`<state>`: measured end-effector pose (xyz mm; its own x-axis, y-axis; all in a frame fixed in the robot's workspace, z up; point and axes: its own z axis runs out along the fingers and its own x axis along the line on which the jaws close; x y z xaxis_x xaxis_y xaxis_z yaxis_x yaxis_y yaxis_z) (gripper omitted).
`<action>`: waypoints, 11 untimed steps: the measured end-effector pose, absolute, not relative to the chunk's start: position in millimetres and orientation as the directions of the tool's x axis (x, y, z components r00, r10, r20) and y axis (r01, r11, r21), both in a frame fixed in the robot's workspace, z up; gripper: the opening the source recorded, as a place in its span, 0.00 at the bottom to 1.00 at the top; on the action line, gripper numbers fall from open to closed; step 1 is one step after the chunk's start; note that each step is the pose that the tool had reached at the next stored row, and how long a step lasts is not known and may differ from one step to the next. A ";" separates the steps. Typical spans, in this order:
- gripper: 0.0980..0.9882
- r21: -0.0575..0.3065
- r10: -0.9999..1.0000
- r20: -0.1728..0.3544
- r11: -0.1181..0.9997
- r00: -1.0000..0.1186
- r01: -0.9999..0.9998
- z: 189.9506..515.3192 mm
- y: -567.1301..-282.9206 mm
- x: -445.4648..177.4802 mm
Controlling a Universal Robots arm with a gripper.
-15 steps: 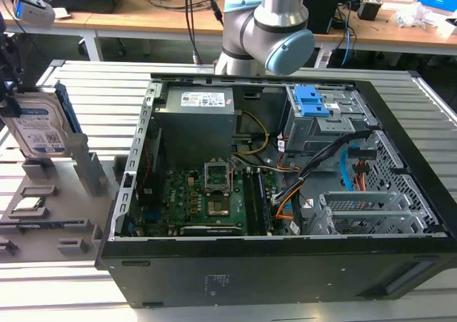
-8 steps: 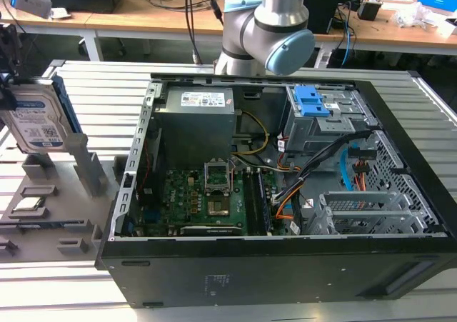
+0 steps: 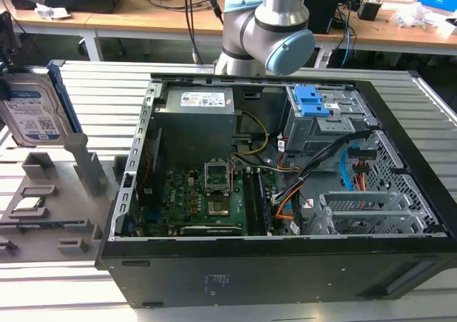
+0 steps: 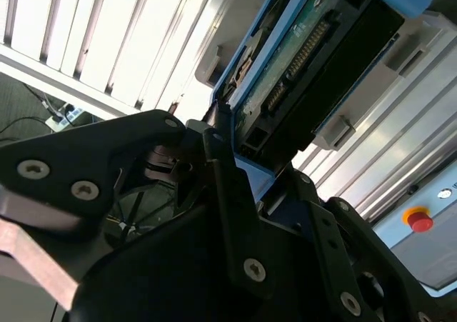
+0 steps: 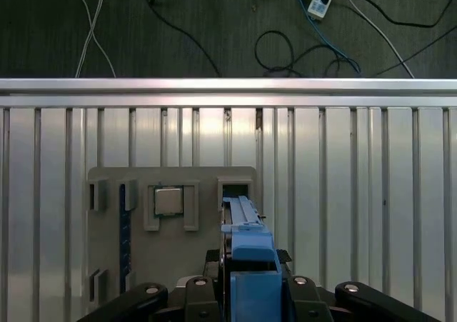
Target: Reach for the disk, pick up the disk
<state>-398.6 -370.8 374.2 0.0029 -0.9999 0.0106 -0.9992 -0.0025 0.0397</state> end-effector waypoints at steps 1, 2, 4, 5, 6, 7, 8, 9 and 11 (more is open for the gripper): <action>0.30 0.040 -1.000 0.011 -0.003 0.003 -0.999 376.3 -370.8 -398.5; 0.30 0.040 -1.000 0.011 -0.003 0.003 -0.999 378.1 -370.8 -398.3; 0.30 0.040 -1.000 0.011 -0.003 0.003 -0.999 383.1 -370.8 -397.9; 0.30 0.040 -1.000 0.011 -0.003 0.003 -0.999 384.8 -370.8 -397.8; 0.30 0.040 -1.000 0.011 -0.002 0.003 -0.999 389.1 -370.8 -397.5; 0.30 0.040 -1.000 0.011 -0.003 0.003 -0.999 391.0 -370.8 -397.4; 0.30 0.040 -1.000 0.011 -0.002 0.003 -0.999 396.6 -370.8 -397.0; 0.30 0.040 -1.000 0.011 -0.002 0.003 -0.999 399.2 -370.8 -396.8; 0.30 0.040 -1.000 0.011 -0.002 0.003 -0.999 404.1 -370.8 -396.5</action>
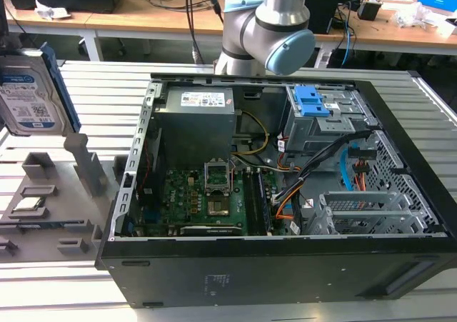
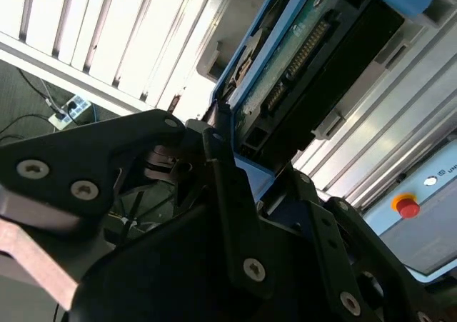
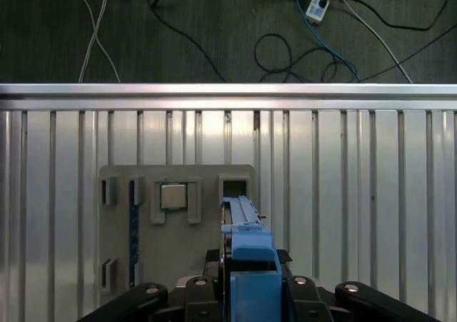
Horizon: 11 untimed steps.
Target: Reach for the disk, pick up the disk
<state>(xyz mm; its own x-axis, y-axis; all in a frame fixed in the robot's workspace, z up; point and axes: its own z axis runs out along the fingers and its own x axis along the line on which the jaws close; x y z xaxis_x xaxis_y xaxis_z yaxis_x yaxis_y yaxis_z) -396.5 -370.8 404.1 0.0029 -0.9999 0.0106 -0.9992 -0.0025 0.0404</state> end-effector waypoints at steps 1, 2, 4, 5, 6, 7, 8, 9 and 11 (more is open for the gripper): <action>0.30 0.041 -1.000 0.011 -0.002 0.003 -0.999 406.8 -370.8 -396.3; 0.30 0.041 -1.000 0.011 -0.002 0.003 -0.999 410.3 -370.8 -396.1; 0.30 0.041 -1.000 0.011 -0.002 0.003 -0.999 415.0 -370.8 -395.7; 0.30 0.041 -1.000 0.011 -0.002 0.003 -0.999 417.0 -370.8 -395.6; 0.30 0.041 -1.000 0.011 -0.003 0.003 -0.999 420.4 -370.8 -395.3; 0.30 0.041 -1.000 0.011 -0.002 0.003 -0.999 425.3 -370.8 -395.0; 0.30 0.041 -1.000 0.011 -0.002 0.003 -0.999 428.0 -370.8 -394.7; 0.30 0.041 -1.000 0.011 -0.003 0.003 -0.999 430.4 -370.8 -394.5; 0.30 0.042 -1.000 0.011 -0.002 0.003 -0.999 438.1 -370.8 -394.0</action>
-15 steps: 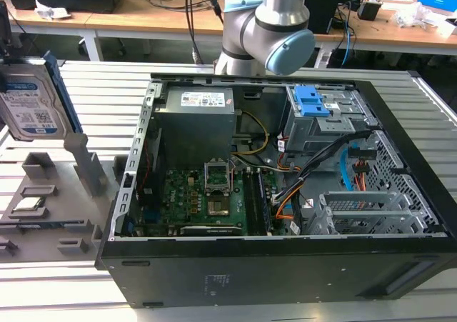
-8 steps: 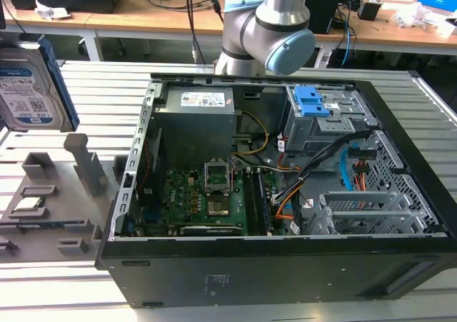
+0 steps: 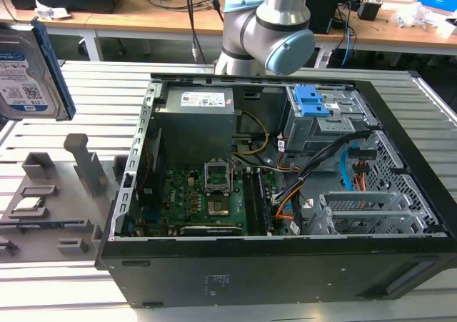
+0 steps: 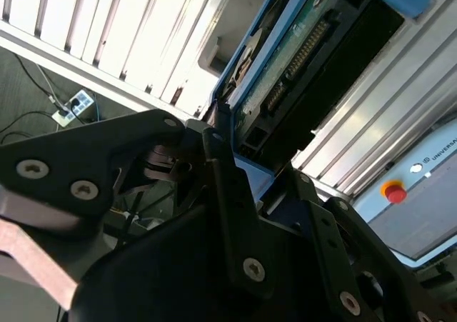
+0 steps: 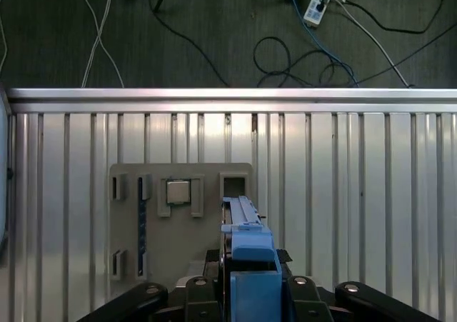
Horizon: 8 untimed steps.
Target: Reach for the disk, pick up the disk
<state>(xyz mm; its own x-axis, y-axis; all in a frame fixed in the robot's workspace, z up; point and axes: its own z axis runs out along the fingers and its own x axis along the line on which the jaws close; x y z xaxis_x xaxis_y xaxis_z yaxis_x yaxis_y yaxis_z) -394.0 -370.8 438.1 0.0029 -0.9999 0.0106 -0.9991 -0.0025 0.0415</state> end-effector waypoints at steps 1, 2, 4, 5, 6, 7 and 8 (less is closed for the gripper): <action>0.30 0.042 -1.000 0.011 -0.002 0.003 -0.999 440.5 -370.8 -393.7; 0.30 0.042 -1.000 0.011 -0.003 0.003 -0.999 444.7 -370.8 -393.4; 0.30 0.042 -1.000 0.011 -0.003 0.003 -0.999 456.3 -370.8 -392.5; 0.30 0.042 -1.000 0.011 -0.003 0.003 -0.999 458.7 -370.8 -392.3; 0.30 0.042 -1.000 0.011 -0.003 0.003 -0.999 462.1 -370.8 -392.1; 0.30 0.043 -1.000 0.011 -0.002 0.003 -0.999 465.4 -370.8 -391.9; 0.30 0.043 -1.000 0.011 -0.002 0.003 -0.999 467.9 -370.8 -391.7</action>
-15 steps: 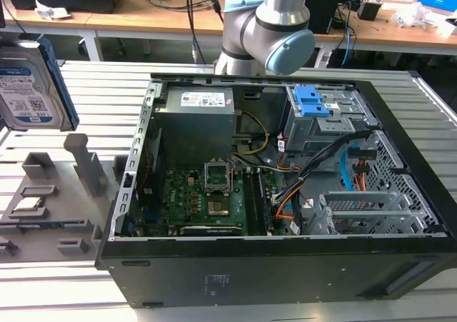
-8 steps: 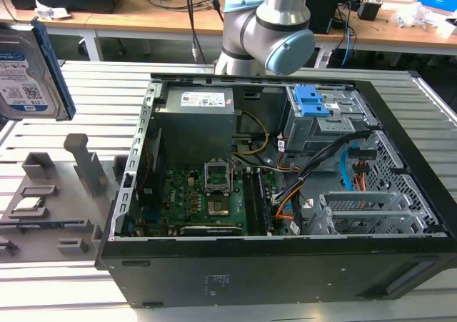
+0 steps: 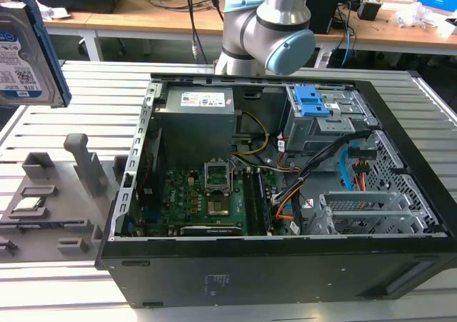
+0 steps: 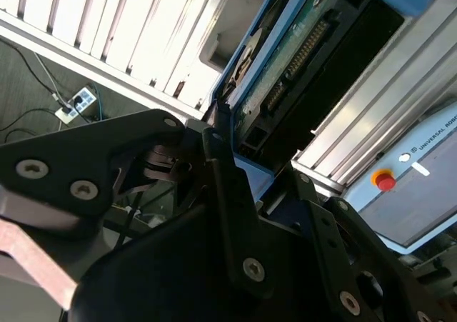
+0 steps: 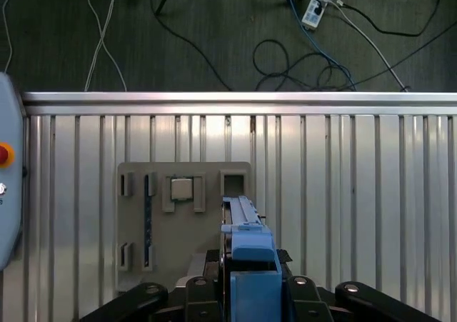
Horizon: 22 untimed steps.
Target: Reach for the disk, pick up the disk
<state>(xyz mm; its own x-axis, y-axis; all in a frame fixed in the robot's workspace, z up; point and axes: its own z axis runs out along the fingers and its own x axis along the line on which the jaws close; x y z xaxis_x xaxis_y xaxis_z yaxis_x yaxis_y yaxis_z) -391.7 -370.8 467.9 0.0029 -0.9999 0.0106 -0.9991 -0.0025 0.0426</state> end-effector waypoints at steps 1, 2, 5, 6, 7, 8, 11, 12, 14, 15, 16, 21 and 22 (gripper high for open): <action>0.30 0.043 -1.000 0.011 -0.002 0.003 -0.999 472.1 -370.8 -391.5; 0.30 0.043 -1.000 0.011 -0.002 0.003 -0.999 474.4 -370.8 -391.3; 0.30 0.043 -1.000 0.011 -0.002 0.003 -0.999 481.9 -370.8 -390.8; 0.30 0.043 -1.000 0.011 -0.002 0.003 -0.999 485.2 -370.8 -390.7; 0.30 0.043 -1.000 0.011 -0.003 0.003 -0.999 487.5 -370.8 -390.6; 0.30 0.043 -1.000 0.011 -0.003 0.003 -0.999 491.0 -370.8 -390.4; 0.30 0.043 -1.000 0.010 -0.002 0.003 -0.999 498.0 -370.8 -390.2; 0.30 0.043 -1.000 0.011 -0.003 0.003 -0.999 501.0 -370.8 -390.0; 0.30 0.043 -1.000 0.011 -0.002 0.003 -0.999 506.5 -370.8 -389.9; 0.30 0.043 -1.000 0.011 -0.003 0.003 -0.999 507.4 -370.8 -389.8; 0.30 0.043 -1.000 0.010 -0.003 0.003 -0.999 507.4 -370.8 -389.8; 0.30 0.043 -1.000 0.011 -0.002 0.003 -0.999 507.9 -370.8 -389.8; 0.30 0.043 -1.000 0.011 -0.003 0.003 -0.999 507.9 -370.8 -389.8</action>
<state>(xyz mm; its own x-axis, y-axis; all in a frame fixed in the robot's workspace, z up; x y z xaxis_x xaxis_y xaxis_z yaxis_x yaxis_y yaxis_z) -389.8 -370.8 507.9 0.0030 -0.9999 0.0106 -0.9991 -0.0025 0.0433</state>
